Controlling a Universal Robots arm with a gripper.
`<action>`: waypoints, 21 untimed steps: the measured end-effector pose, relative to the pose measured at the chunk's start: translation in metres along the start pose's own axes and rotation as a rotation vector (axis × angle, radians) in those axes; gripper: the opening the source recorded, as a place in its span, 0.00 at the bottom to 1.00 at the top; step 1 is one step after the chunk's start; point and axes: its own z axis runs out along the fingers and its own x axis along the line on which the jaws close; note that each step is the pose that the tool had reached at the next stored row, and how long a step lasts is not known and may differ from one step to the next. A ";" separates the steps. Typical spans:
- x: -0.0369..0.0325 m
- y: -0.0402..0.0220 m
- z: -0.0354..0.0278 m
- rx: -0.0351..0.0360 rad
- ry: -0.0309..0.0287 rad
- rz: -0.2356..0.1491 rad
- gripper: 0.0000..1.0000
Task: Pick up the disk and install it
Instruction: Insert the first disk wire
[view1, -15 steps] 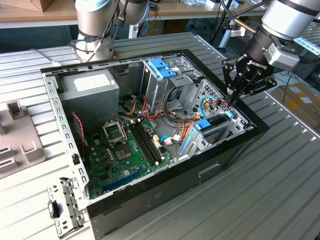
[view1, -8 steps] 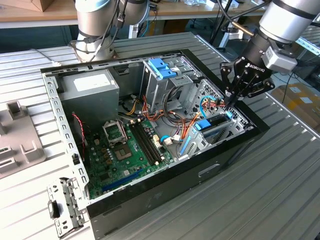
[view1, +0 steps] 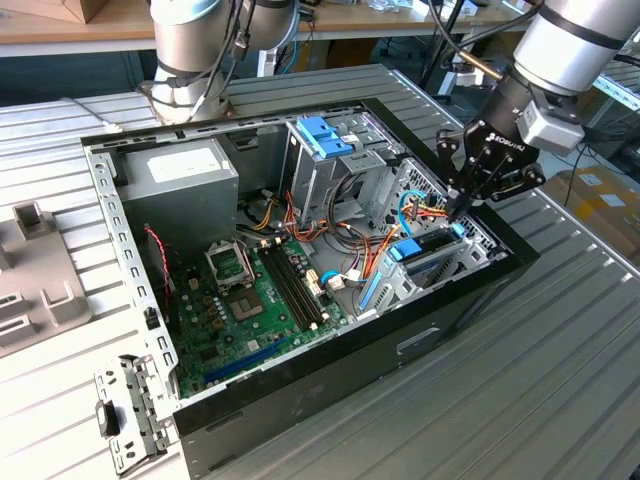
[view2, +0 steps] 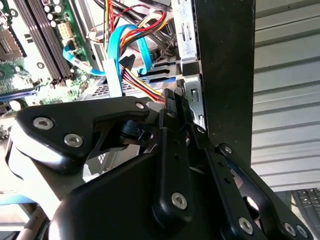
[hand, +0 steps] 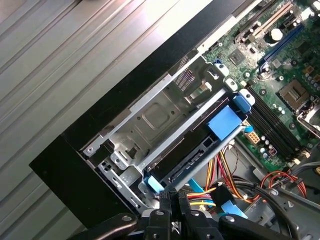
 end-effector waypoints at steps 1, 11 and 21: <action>-0.0011 0.0010 0.0003 0.0005 -0.0007 0.006 0.17; -0.0174 0.0175 0.0021 0.0010 -0.0014 0.018 0.17; -0.0199 0.0199 0.0039 0.0067 -0.0090 0.145 0.17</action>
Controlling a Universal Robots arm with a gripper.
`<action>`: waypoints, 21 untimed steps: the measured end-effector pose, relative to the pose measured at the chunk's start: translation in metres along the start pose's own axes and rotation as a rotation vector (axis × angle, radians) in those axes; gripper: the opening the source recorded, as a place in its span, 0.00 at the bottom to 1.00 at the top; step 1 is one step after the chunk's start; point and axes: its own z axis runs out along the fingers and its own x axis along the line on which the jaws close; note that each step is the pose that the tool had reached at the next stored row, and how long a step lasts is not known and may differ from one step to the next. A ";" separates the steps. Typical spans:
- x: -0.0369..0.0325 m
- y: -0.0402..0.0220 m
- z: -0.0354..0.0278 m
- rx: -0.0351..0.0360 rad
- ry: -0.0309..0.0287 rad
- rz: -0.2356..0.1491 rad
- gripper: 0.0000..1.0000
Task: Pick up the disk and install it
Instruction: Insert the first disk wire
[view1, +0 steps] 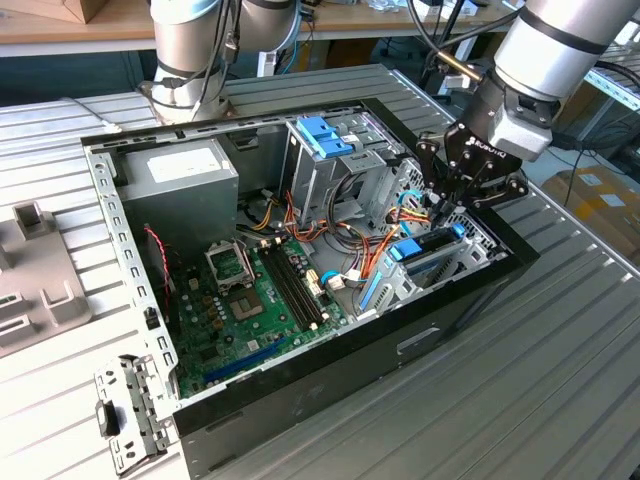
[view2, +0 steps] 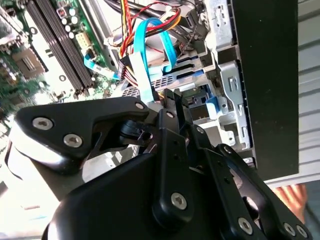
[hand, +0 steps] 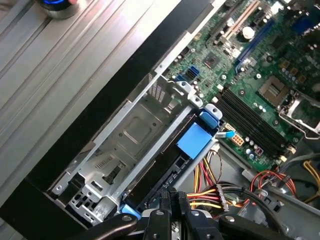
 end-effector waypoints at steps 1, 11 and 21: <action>0.0000 0.0000 0.0001 0.0006 -0.0009 0.016 0.17; 0.0001 -0.0001 0.0014 0.0071 -0.0095 0.161 0.17; 0.0002 -0.0002 0.0034 0.0150 -0.0202 0.342 0.17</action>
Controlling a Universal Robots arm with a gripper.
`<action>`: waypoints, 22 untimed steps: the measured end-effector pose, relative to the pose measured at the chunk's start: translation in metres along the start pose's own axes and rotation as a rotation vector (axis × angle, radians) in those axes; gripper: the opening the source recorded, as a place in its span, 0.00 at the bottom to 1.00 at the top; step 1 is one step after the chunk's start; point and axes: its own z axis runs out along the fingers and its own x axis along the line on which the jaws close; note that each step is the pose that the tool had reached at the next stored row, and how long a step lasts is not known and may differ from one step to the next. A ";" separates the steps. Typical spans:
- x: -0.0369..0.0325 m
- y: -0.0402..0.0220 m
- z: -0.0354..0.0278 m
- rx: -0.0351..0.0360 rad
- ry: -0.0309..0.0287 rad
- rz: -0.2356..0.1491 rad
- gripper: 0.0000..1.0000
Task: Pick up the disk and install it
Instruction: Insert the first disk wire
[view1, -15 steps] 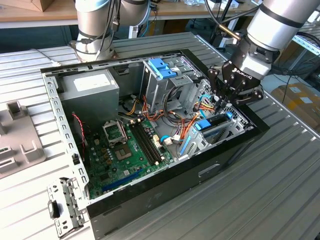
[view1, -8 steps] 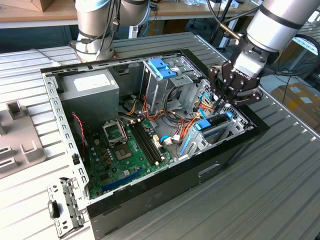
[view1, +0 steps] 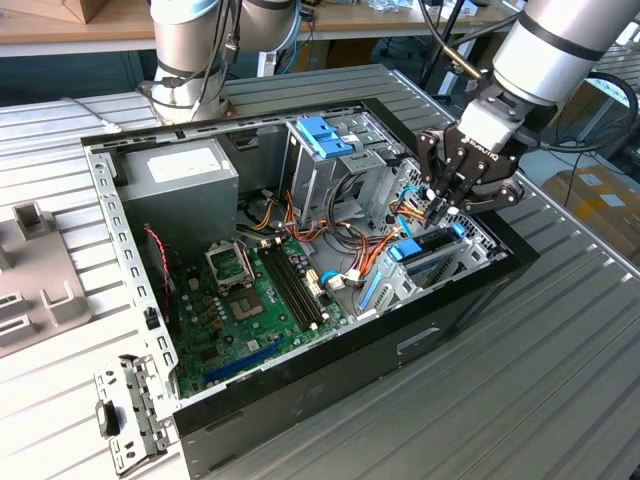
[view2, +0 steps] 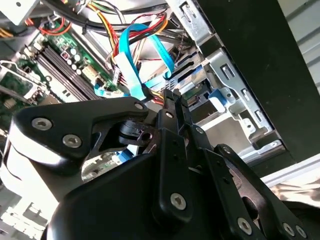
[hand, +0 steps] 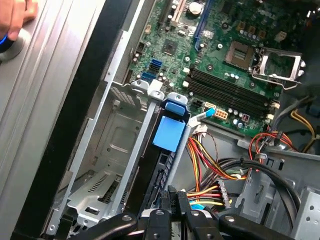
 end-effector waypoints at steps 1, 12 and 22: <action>0.0000 0.0000 0.0001 0.0007 -0.0009 0.015 0.17; 0.0001 -0.0001 0.0022 0.0099 -0.0133 0.223 0.17; 0.0056 0.0012 0.0025 0.0210 -0.0709 0.285 0.17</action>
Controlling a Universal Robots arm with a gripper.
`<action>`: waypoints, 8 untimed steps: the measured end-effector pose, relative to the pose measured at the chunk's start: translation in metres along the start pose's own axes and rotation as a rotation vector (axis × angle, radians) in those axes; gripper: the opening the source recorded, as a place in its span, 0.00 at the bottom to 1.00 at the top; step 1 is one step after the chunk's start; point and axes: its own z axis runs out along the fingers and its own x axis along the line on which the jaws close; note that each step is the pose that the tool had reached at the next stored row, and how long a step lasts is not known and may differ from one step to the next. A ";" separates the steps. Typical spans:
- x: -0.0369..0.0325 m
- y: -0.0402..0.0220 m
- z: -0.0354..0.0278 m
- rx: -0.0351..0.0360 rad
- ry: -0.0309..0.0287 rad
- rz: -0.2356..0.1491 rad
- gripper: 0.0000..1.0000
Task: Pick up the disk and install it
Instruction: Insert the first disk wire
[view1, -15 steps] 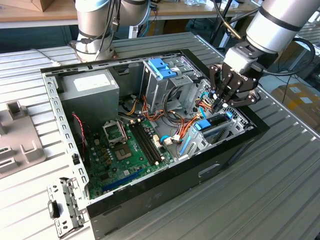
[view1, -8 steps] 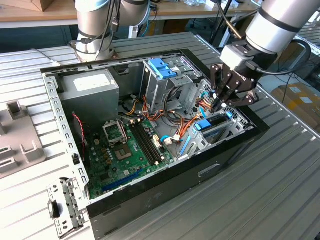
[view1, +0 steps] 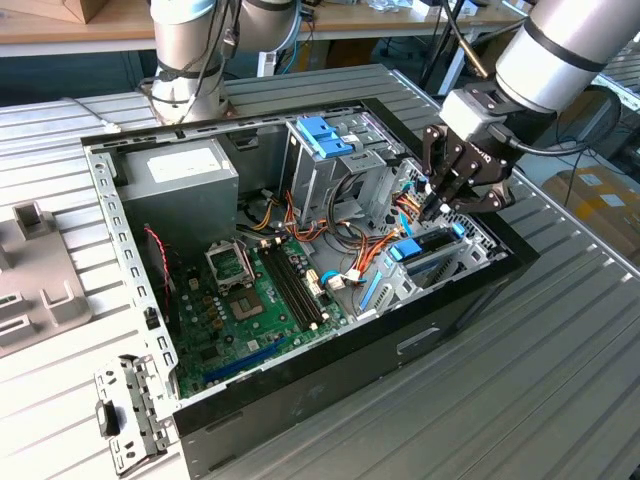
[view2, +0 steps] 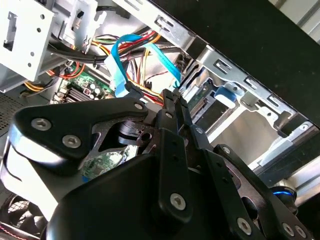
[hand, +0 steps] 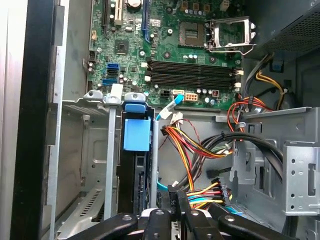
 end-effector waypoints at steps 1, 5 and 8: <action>0.0015 0.0000 -0.0001 0.0001 -0.0028 0.000 0.17; 0.0092 -0.0002 -0.0009 0.0001 -0.0129 0.001 0.17; 0.0145 -0.0004 -0.0014 0.0001 -0.0166 0.001 0.17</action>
